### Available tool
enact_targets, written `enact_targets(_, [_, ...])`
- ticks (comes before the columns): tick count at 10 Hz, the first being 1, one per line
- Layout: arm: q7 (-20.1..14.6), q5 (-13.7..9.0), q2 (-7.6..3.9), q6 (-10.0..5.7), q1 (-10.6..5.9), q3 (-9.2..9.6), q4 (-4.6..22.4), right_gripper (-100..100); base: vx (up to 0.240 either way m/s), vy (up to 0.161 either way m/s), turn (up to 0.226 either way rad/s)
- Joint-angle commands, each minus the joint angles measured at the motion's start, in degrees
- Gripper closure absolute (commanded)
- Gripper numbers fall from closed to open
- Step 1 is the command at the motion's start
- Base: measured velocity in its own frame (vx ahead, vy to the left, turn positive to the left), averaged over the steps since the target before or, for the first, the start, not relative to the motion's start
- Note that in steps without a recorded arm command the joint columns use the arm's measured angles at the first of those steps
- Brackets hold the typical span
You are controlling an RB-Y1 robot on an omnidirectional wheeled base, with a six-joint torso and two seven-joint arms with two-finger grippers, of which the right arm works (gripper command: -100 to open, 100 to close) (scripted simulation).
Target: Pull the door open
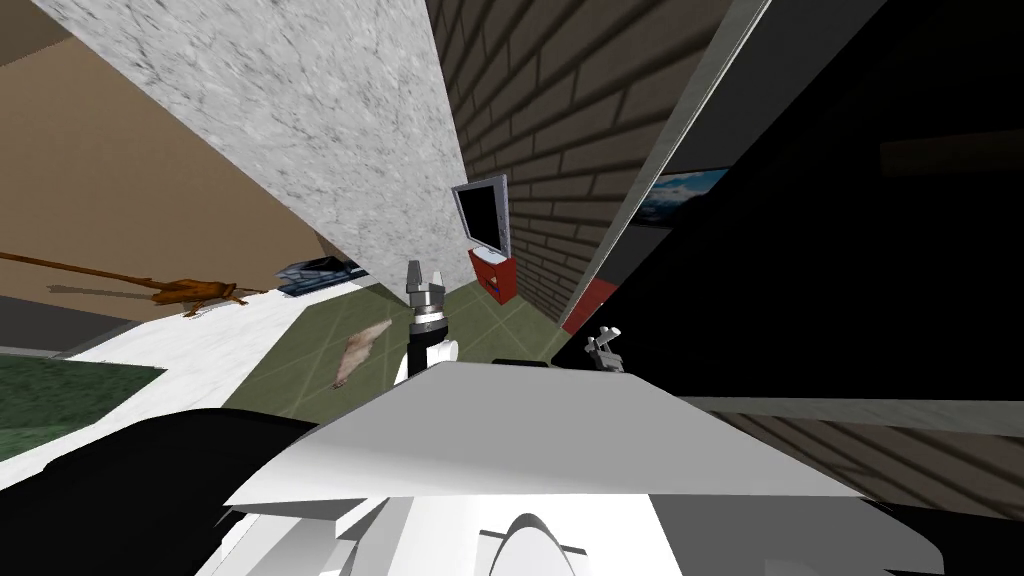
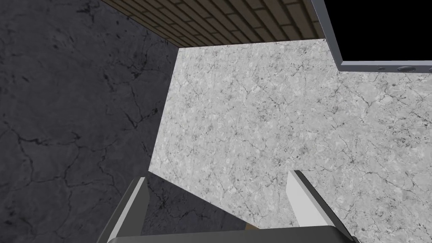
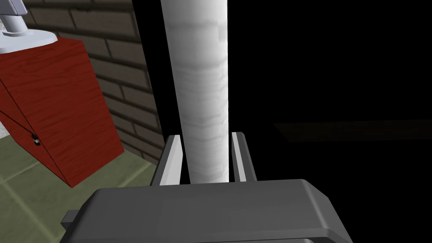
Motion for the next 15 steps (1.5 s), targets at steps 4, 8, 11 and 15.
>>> enact_targets(4, [-1.99,0.99,-1.40,-2.12,0.46,1.88,1.11,100,-0.176,-0.015,0.099])
enact_targets(8, [-4.34,2.11,-3.24,-4.78,0.87,3.93,2.41,100,-0.217,-0.040,0.120])
enact_targets(11, [-5.32,2.69,-3.80,-5.75,0.72,4.61,3.23,100,-0.164,-0.008,0.079])
enact_targets(15, [-7.28,3.81,-4.93,-7.63,0.55,5.71,4.83,100,-0.218,-0.026,0.130])
